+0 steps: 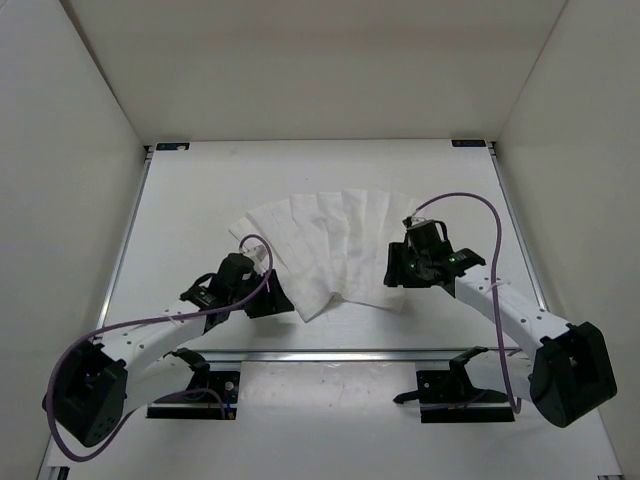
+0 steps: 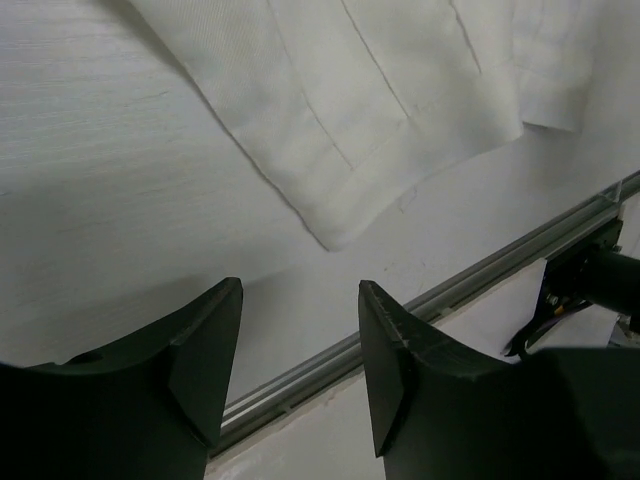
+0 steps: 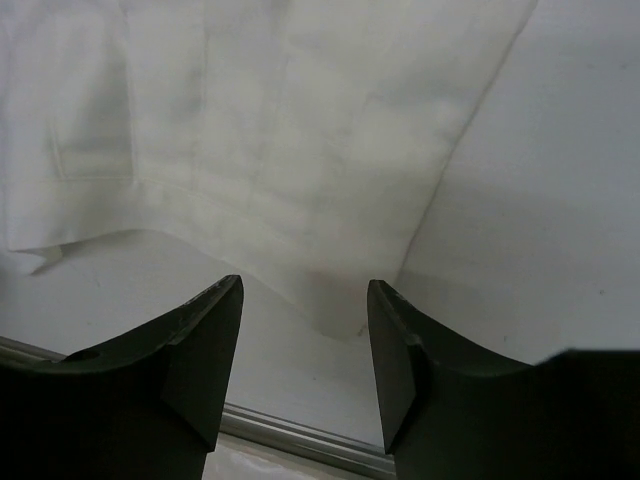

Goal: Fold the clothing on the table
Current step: Flatten the skirt out

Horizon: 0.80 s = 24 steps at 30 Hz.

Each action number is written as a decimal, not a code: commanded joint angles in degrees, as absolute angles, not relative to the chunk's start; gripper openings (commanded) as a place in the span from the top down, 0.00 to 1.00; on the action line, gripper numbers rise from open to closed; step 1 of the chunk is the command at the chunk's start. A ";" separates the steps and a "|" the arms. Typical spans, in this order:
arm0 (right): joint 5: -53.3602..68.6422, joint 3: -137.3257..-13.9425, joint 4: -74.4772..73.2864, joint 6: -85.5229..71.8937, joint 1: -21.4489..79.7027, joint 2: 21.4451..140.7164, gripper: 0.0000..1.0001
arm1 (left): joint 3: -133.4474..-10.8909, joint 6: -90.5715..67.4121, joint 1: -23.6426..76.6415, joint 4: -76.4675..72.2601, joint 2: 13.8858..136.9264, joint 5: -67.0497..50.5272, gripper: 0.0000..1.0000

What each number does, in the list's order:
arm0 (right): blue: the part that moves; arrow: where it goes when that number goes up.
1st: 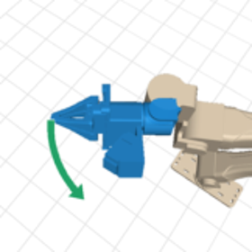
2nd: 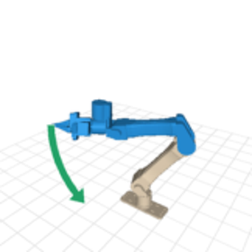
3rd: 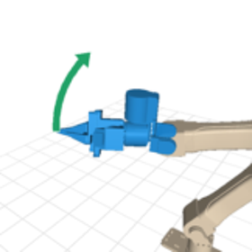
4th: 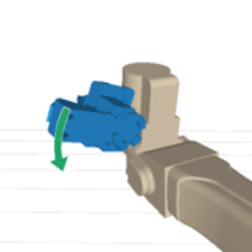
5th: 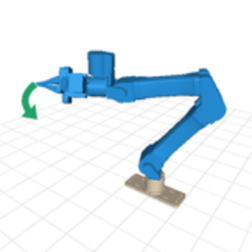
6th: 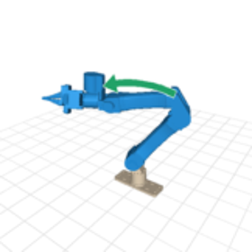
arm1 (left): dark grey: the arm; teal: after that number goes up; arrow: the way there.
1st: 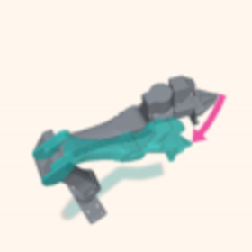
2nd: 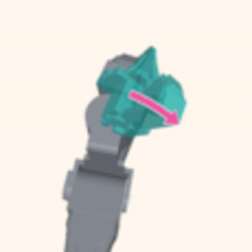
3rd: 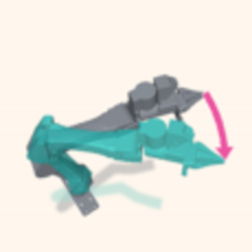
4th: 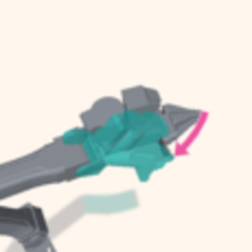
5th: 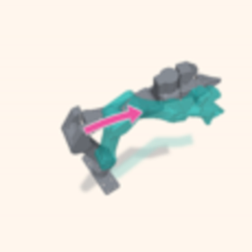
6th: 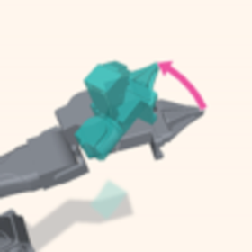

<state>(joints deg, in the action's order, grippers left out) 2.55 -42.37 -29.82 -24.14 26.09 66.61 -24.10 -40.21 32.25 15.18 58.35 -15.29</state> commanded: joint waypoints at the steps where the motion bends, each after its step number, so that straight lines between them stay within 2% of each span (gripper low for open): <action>1: 0.17 -40.52 -31.64 -25.93 25.93 65.12 0.49 | -23.64 -48.25 35.06 5.54 60.20 -12.40 0.39; 7: 0.26 -38.85 -32.00 -26.36 25.93 65.40 0.47 | -24.96 -50.97 40.51 2.02 69.07 -9.41 0.39; 12: 0.17 -37.18 -32.17 -26.98 27.33 64.69 0.44 | -27.95 -50.54 42.09 4.57 74.87 -6.86 0.41; 14: 0.00 -36.56 -31.91 -27.16 26.90 64.25 0.44 | -29.17 -49.75 42.45 5.80 76.45 -5.20 0.41; 18: 1.58 -34.81 -31.12 -26.37 26.11 63.55 0.43 | -35.31 -46.33 43.24 11.23 83.12 -2.73 0.46; 24: 3.34 -33.75 -29.89 -24.97 24.18 61.79 0.42 | -42.53 -41.85 44.65 19.05 91.39 -0.44 0.47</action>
<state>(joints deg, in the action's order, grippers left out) 2.35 -34.39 -32.29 -25.71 25.41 63.90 -40.93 -46.11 43.68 10.85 87.79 -4.54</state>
